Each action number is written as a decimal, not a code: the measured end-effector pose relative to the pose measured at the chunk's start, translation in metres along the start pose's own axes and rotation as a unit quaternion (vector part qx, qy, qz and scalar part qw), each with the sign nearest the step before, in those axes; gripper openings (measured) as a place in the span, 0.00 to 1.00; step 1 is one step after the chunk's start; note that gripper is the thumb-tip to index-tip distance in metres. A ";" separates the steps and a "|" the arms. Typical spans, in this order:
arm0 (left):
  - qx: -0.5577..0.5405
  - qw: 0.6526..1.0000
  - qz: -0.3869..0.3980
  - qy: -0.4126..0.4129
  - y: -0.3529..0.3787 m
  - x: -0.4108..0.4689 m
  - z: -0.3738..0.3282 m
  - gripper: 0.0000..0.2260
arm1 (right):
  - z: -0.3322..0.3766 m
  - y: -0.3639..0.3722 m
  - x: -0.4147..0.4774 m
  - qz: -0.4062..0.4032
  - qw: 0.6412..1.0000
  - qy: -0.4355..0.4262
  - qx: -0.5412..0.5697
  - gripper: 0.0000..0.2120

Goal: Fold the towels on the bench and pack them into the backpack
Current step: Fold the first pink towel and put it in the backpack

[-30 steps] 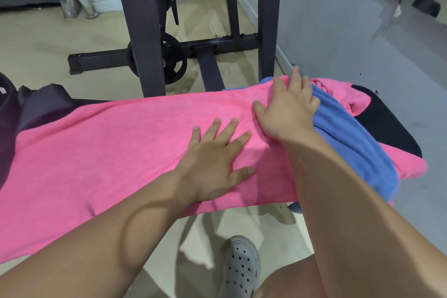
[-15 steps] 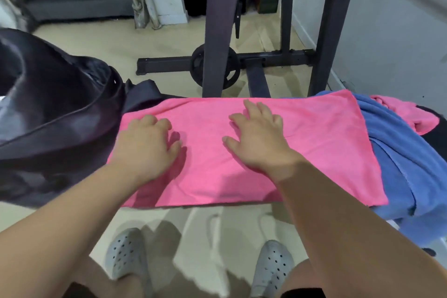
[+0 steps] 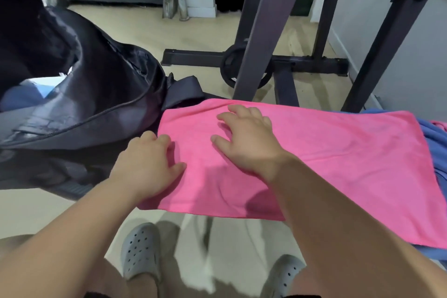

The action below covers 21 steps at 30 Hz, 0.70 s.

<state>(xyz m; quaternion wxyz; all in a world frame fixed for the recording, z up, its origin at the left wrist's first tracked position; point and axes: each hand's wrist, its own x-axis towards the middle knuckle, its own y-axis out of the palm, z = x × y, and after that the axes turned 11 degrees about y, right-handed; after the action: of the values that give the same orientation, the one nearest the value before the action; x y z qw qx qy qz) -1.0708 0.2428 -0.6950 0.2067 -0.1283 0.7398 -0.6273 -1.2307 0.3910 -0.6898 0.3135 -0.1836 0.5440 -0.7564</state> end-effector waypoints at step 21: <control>-0.027 0.994 0.066 0.080 -0.021 0.005 0.013 0.22 | 0.044 0.015 0.042 0.055 0.990 -0.054 -0.122 0.24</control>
<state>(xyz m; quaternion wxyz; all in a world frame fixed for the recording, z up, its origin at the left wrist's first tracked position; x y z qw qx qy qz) -1.0702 0.2252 -0.6765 0.1848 -0.0342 0.7772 -0.6006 -1.2306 0.3280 -0.6921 0.3585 -0.2313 0.6237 -0.6549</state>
